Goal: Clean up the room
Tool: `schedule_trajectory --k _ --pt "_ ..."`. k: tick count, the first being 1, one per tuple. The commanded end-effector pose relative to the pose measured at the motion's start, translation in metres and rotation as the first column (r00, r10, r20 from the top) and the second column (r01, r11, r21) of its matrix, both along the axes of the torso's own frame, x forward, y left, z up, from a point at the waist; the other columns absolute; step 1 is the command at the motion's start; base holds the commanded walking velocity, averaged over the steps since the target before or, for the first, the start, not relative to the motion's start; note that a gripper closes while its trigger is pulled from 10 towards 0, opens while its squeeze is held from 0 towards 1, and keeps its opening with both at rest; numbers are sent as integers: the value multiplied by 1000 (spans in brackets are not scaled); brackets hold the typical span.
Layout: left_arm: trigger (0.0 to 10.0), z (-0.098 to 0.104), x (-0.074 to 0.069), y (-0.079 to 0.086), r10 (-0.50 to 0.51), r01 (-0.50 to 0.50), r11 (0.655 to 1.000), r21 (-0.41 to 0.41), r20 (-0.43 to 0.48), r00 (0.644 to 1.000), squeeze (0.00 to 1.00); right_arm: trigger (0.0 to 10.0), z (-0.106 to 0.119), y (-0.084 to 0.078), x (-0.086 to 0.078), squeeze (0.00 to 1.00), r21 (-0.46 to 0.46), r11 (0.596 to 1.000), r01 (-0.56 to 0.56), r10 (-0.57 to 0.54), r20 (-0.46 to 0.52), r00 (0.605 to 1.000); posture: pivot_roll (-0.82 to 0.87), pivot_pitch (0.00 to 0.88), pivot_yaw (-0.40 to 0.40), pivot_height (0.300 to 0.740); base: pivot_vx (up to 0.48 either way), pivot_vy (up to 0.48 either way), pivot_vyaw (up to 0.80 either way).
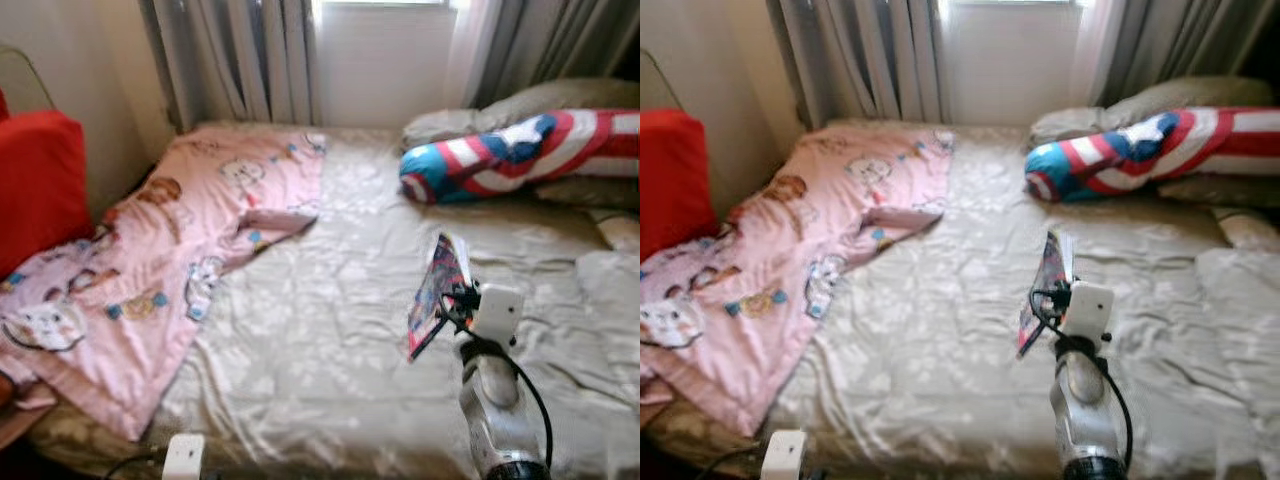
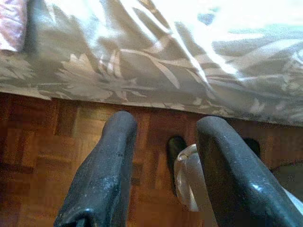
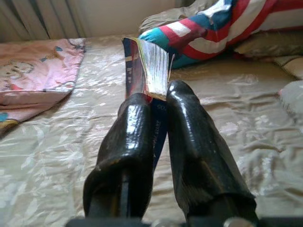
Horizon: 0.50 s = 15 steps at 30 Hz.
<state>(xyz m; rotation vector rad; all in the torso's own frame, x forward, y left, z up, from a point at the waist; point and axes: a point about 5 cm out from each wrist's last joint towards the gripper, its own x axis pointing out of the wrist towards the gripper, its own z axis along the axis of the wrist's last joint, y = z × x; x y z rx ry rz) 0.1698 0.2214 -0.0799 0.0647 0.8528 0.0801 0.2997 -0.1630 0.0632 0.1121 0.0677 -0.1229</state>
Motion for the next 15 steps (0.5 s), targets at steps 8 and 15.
schedule_trajectory --k 8,15 --pt "10000 -1 0 -2 2 -2 1000 -7 -4 1000 0 10000 12 -1 5 0 -4 1000 0 0 56 998 8 0 -8 732 0 -268 0" --pt "10000 0 -1 0 3 -3 1000 -3 -1 1000 0 10000 11 -1 4 0 -4 1000 -1 1 52 999 10 0 -8 732 0 -268 0"
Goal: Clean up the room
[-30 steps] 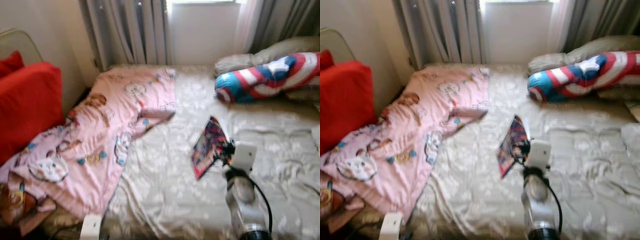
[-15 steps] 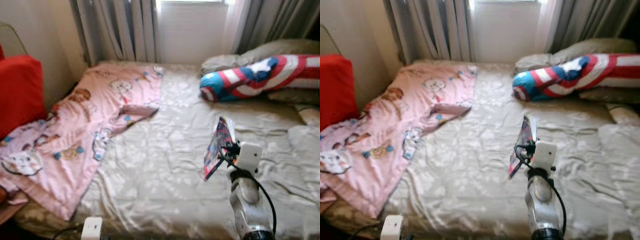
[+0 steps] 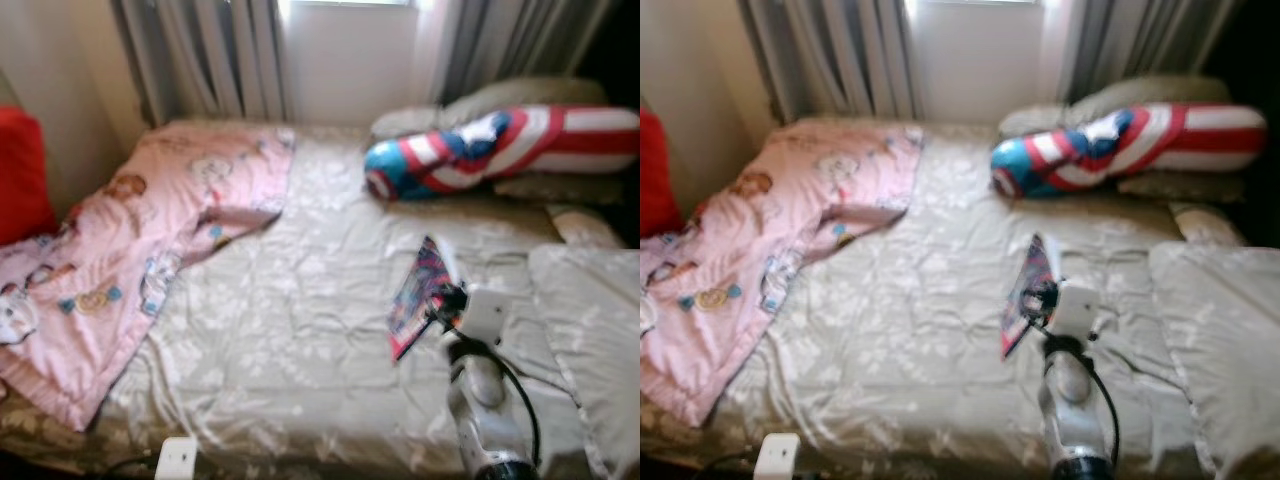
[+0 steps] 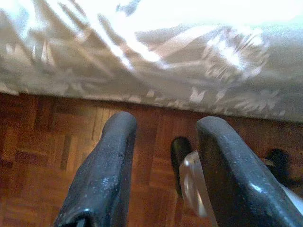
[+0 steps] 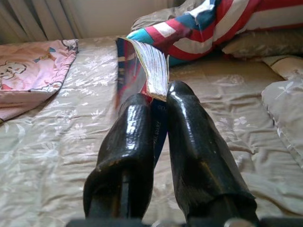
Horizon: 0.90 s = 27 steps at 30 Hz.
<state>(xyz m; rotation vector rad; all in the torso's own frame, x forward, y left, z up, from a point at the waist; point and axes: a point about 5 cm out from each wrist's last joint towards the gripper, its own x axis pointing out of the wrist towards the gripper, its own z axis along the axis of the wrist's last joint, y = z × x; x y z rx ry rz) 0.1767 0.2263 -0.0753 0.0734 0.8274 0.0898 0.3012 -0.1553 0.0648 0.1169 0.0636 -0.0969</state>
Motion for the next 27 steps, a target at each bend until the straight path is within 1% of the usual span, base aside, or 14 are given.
schedule_trajectory --k 1,4,18,27 --pt "10000 -5 -8 -5 -1 1 1000 -15 -26 1000 0 10000 10 -8 3 0 -8 1000 25 -25 47 999 10 0 -8 732 0 -262 0" --pt "10000 -5 -8 -5 -5 4 1000 -17 -27 1000 0 10000 10 -7 3 0 -7 1000 23 -23 45 999 12 0 -7 732 0 -257 0" --pt "10000 -4 -5 -7 12 -12 999 -38 0 1000 0 10000 9 -9 2 0 -9 999 31 -31 43 999 9 1 -9 732 0 0 0" --pt "10000 -4 -5 -7 17 -17 999 -45 -2 1000 0 10000 10 -8 3 0 -10 1000 25 -25 50 998 9 0 -9 732 0 0 0"
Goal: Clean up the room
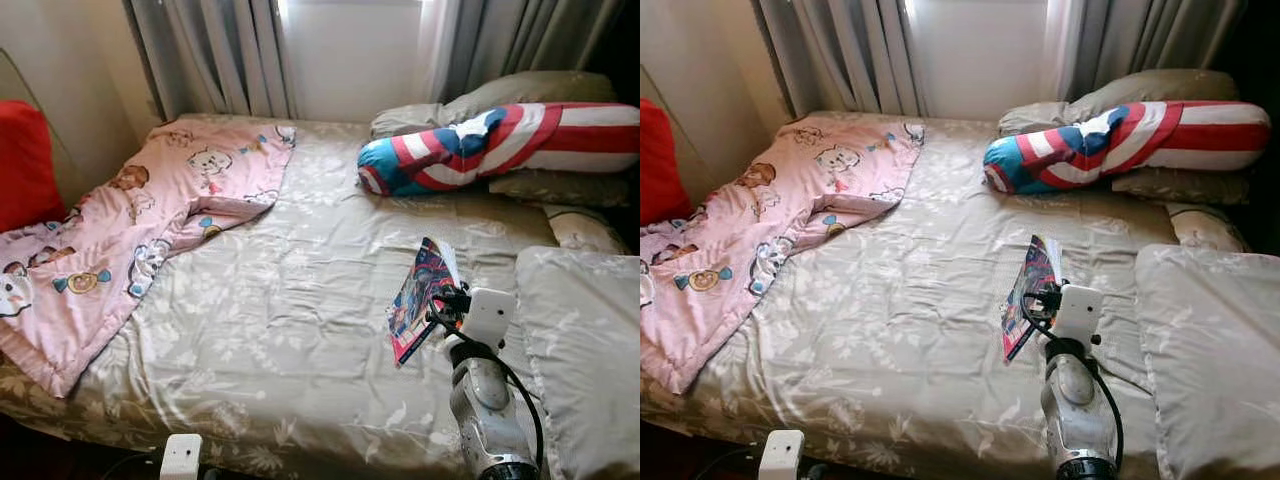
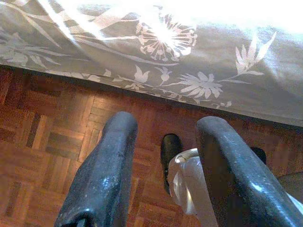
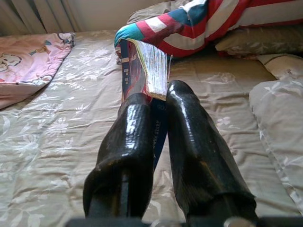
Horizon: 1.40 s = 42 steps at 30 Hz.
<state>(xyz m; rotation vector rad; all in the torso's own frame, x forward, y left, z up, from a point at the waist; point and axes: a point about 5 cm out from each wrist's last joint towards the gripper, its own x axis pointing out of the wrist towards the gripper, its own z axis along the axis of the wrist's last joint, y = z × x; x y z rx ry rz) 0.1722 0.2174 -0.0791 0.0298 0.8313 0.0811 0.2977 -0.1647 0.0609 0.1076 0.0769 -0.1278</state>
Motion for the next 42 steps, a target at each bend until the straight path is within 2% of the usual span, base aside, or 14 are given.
schedule_trajectory --k 1,5,22,31,42 --pt "10000 0 -1 2 8 -8 1000 -2 0 1000 0 10000 14 1 6 0 -2 1000 -3 3 65 998 10 0 -10 732 0 0 0" --pt "10000 0 -1 2 10 -10 1000 -2 1 1000 0 10000 13 0 6 0 6 1000 3 -3 55 998 9 0 -9 732 0 0 0" --pt "10000 0 -1 1 14 -14 1000 -2 6 1000 0 10000 11 -3 6 0 -12 1000 9 -8 41 999 10 0 -13 732 0 0 -784" --pt "10000 1 0 1 13 -13 1000 0 12 1000 0 10000 13 0 8 0 -28 1000 0 2 51 999 12 0 -13 732 0 0 0" --pt "10000 1 1 1 12 -12 1000 2 15 1000 0 10000 12 -1 7 0 -28 1000 8 -6 47 999 11 0 -12 732 250 0 0"
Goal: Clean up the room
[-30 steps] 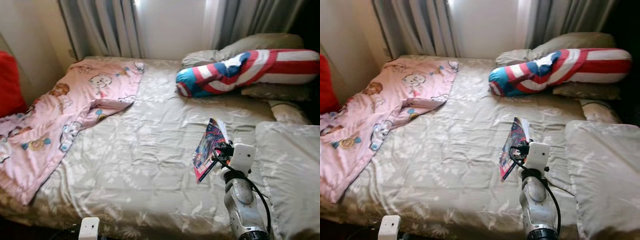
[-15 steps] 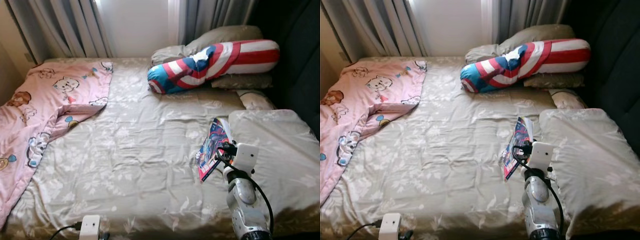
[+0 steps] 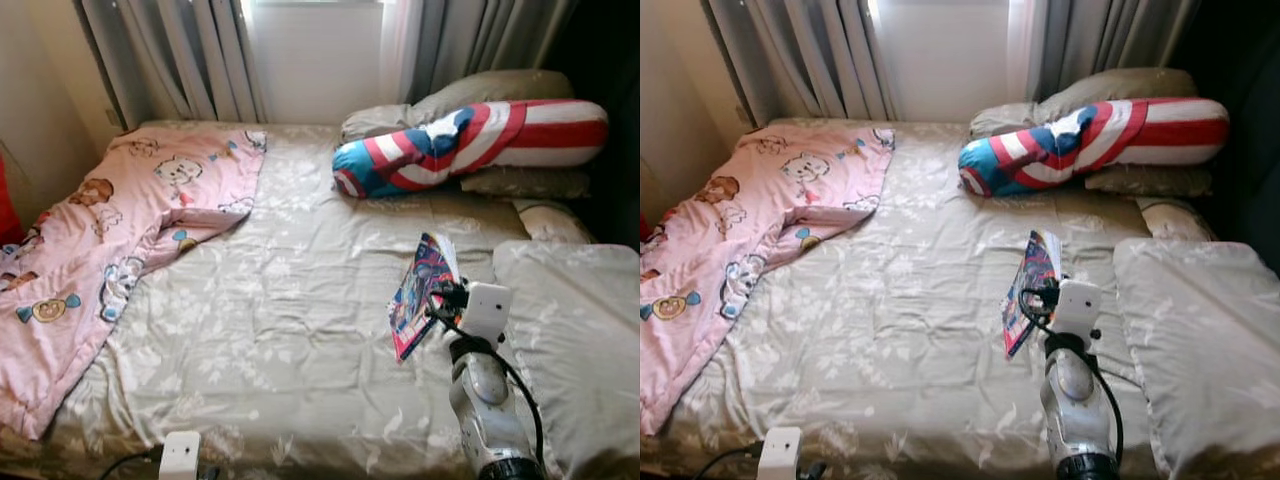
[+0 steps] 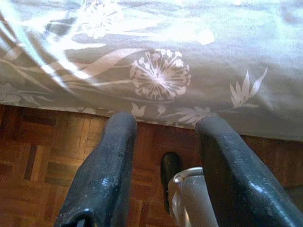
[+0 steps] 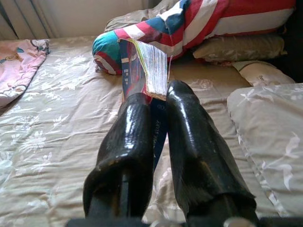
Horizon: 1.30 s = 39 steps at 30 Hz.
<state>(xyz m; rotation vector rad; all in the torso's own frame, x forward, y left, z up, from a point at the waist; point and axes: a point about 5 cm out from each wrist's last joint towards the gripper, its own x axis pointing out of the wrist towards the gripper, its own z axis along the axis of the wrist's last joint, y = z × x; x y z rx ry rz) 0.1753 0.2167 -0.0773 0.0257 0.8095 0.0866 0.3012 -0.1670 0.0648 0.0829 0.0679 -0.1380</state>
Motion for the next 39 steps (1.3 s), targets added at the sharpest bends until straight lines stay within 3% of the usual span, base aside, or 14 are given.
schedule_trajectory --k 1,15,22,23,25,29,33,34,37,39 --pt "10000 -1 -3 2 6 -6 1000 3 -7 1000 0 10000 8 2 4 0 -3 1000 -3 3 39 999 11 0 -12 732 274 0 0" --pt "10000 3 3 0 -1 1 1000 -15 33 999 0 10000 8 2 4 0 -1 1000 1 -1 37 999 13 0 -12 732 137 0 0" --pt "10000 15 18 2 -7 9 1000 -11 149 989 0 10000 7 2 3 0 0 1000 1 -1 35 999 14 5 -11 732 0 0 0" --pt "10000 21 26 2 -9 12 1000 -10 209 978 0 10000 6 3 2 0 1 1000 -5 5 34 999 14 8 -10 732 0 0 0" --pt "10000 25 30 3 -9 11 1000 -9 241 970 0 10000 5 4 1 0 2 1000 -12 12 34 999 14 8 -10 732 0 0 0" --pt "10000 37 40 4 -8 10 1000 -4 334 943 0 10000 5 5 0 0 6 1000 -17 16 35 999 9 12 -10 732 0 0 0" --pt "10000 68 59 10 -5 -8 1000 23 518 855 0 10000 3 4 -2 0 34 999 -21 20 26 999 11 16 -10 732 0 0 0" --pt "10000 68 59 10 -5 -8 1000 23 518 855 0 10000 3 4 -2 0 34 999 -21 20 26 999 11 16 -10 732 0 0 0" --pt "10000 93 68 13 5 -33 999 33 632 775 0 10000 2 5 -3 0 63 998 -27 25 26 999 9 17 -12 732 0 0 0" --pt "10000 99 70 13 4 -33 999 32 653 757 0 10000 2 6 -3 0 68 997 -27 25 27 999 5 20 -14 732 0 0 0"
